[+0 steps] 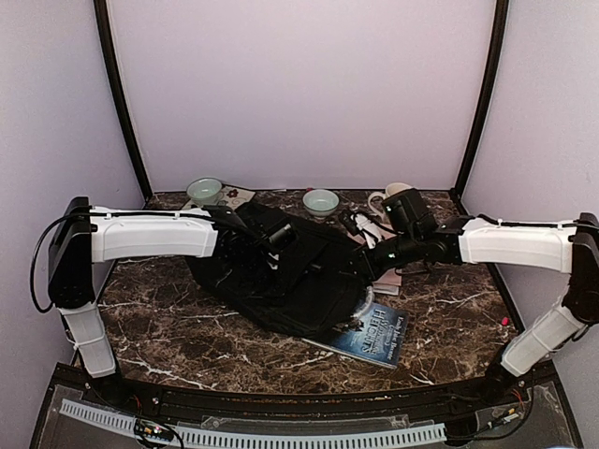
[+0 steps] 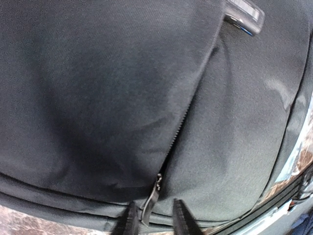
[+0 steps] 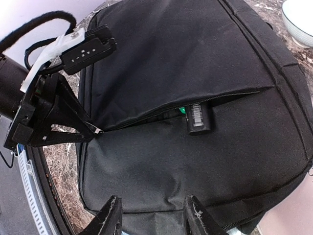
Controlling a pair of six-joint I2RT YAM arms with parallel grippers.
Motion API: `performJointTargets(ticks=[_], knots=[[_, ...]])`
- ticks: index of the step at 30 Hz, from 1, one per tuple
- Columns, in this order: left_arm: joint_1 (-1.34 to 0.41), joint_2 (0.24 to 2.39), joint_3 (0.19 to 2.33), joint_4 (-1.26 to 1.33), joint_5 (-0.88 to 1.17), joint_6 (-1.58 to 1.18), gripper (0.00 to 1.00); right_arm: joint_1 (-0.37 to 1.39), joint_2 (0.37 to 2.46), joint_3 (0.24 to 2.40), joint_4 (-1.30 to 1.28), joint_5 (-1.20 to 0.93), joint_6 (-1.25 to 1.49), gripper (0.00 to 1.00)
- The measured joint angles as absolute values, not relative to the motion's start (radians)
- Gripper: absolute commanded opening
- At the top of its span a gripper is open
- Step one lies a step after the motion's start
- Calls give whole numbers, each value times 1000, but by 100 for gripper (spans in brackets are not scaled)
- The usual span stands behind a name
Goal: Pack the student bag
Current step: Adjust the pen in the lower front pocket of the bag.
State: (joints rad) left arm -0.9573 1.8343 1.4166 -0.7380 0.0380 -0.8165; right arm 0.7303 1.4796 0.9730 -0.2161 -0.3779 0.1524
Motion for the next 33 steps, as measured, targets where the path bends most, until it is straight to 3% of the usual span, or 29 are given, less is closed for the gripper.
performJointTargets(ticks=[6,11,17,22,33], knots=[[-947,1821,1417,-757,22,-792,40,796,1480,973,-206,-336,132,44],[-904,1749,1411,-774,30,-754,58,881,1479,978,-209,-288,124,48],[-850,1579,1336,-785,20,-748,63,1002,1523,1079,-246,-211,129,48],[-838,1478,1266,-815,20,-750,62,1032,1580,1179,-297,-53,229,27],[-833,1451,1239,-848,16,-746,60,921,1749,1331,-542,186,352,12]])
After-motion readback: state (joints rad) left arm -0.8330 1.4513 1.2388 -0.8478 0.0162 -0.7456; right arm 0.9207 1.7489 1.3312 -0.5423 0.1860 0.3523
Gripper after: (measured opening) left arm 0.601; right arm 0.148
